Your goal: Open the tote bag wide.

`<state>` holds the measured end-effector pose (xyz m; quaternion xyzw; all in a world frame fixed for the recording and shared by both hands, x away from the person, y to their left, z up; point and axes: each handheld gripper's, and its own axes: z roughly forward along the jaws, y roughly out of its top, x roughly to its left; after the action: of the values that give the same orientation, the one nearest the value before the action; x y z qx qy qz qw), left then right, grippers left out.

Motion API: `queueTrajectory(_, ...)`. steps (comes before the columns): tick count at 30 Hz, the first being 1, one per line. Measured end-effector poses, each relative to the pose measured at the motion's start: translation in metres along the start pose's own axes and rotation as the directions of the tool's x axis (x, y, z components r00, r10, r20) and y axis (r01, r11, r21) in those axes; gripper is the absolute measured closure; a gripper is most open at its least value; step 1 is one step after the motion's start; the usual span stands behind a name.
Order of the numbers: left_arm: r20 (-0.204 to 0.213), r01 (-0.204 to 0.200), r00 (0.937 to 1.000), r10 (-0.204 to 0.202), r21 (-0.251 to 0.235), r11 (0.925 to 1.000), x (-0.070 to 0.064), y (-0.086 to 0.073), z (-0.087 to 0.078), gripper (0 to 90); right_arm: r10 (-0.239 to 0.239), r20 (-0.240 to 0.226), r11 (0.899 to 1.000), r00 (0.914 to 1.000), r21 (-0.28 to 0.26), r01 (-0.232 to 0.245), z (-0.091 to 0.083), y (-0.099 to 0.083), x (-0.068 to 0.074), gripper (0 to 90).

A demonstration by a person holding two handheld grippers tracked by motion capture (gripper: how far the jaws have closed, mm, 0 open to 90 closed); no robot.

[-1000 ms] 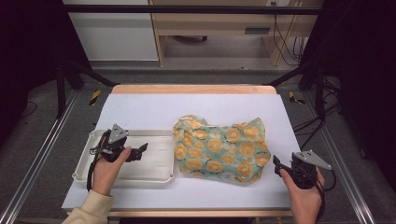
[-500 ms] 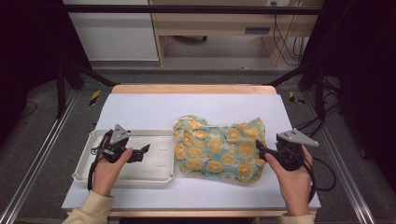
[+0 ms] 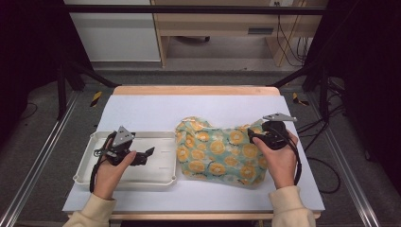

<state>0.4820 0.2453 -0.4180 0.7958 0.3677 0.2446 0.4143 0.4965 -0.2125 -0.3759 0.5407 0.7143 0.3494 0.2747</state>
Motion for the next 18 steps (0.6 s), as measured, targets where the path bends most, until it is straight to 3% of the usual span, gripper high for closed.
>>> queueTrajectory(1,0.005,-0.002,1.0000,0.002,-0.001,1.0000,-0.001,0.000,0.001,7.7,-0.010,-0.011,1.000,0.9999,-0.001,0.010,0.000,-0.001,0.001,50.8)
queueTrajectory(2,0.005,-0.002,1.0000,0.002,-0.001,1.0000,-0.001,0.000,0.001,7.7,-0.010,-0.011,1.000,0.9999,-0.001,0.010,0.000,-0.001,0.001,50.8)
queueTrajectory(4,0.013,-0.005,0.9999,0.005,0.001,1.0000,-0.003,0.001,0.001,7.7,-0.031,-0.050,0.999,0.9983,-0.011,0.030,-0.002,-0.005,0.005,71.6)
queueTrajectory(7,0.023,-0.012,0.9997,0.012,0.005,0.9999,-0.005,0.002,0.002,7.7,-0.045,-0.071,0.998,0.9965,-0.037,0.042,-0.012,-0.014,0.010,87.2)
queueTrajectory(14,0.034,-0.026,0.9991,0.026,0.008,0.9996,-0.010,0.004,0.002,7.7,-0.045,-0.120,0.992,0.9917,-0.119,0.030,-0.038,-0.040,0.017,89.9)
queueTrajectory(18,0.039,-0.034,0.9987,0.033,0.014,0.9993,-0.014,0.006,0.001,7.7,-0.069,-0.188,0.984,0.9797,-0.173,0.036,-0.059,-0.066,0.026,90.0)
